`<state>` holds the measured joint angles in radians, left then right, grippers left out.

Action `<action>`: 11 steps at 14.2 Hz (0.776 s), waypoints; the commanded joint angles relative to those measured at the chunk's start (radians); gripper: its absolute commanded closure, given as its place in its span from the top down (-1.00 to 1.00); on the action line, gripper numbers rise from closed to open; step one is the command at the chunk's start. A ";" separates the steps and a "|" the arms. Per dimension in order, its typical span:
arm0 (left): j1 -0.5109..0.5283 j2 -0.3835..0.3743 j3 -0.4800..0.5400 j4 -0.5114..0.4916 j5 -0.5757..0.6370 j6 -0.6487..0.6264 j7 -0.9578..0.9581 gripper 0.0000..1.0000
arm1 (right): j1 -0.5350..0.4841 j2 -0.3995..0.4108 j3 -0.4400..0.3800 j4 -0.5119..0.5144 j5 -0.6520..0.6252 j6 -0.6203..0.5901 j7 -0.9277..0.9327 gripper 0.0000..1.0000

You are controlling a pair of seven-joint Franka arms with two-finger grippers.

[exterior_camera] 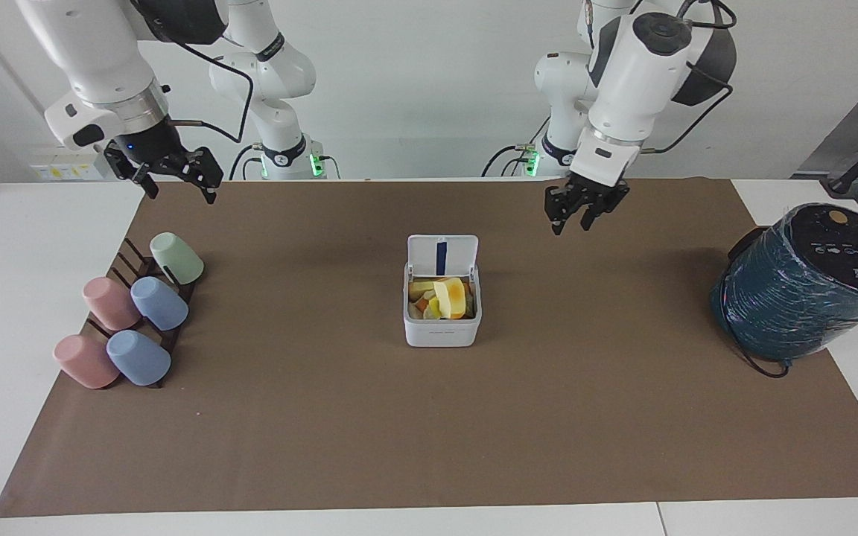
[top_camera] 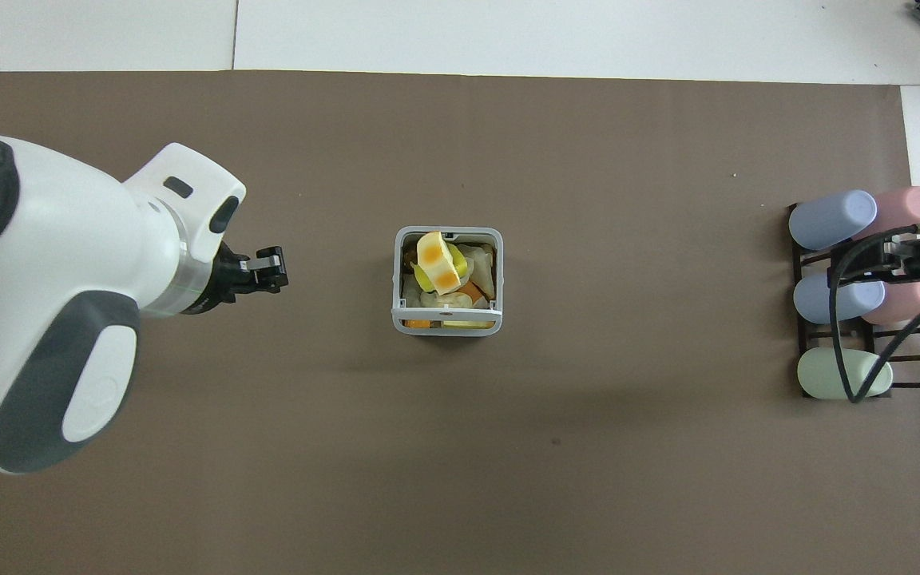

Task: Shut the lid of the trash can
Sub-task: 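Reach the left gripper toward the open trash can lid, then push the raised white lid down over the trash can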

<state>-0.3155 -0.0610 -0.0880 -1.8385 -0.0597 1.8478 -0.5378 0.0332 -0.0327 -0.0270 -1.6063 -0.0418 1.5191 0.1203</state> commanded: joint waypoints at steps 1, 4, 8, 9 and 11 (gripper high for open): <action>-0.117 -0.088 0.016 -0.155 -0.012 0.123 -0.121 -0.64 | -0.004 -0.027 0.004 -0.029 -0.003 0.003 -0.001 1.00; -0.250 -0.096 0.016 -0.226 -0.012 0.233 -0.301 -0.82 | -0.004 -0.027 0.004 -0.029 -0.003 0.003 -0.001 1.00; -0.352 -0.040 0.016 -0.235 -0.012 0.364 -0.496 -0.83 | -0.004 -0.027 0.004 -0.029 -0.003 0.003 -0.001 1.00; -0.353 -0.019 0.017 -0.235 -0.012 0.405 -0.516 -0.83 | -0.004 -0.027 0.004 -0.027 -0.003 0.003 -0.001 1.00; -0.337 0.012 0.019 -0.234 -0.012 0.512 -0.521 -0.83 | -0.004 -0.027 0.004 -0.027 -0.003 0.003 -0.001 1.00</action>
<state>-0.6512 -0.0775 -0.0893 -2.0622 -0.0659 2.2640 -1.0430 0.0332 -0.0328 -0.0270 -1.6063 -0.0417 1.5191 0.1203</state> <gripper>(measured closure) 0.912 0.000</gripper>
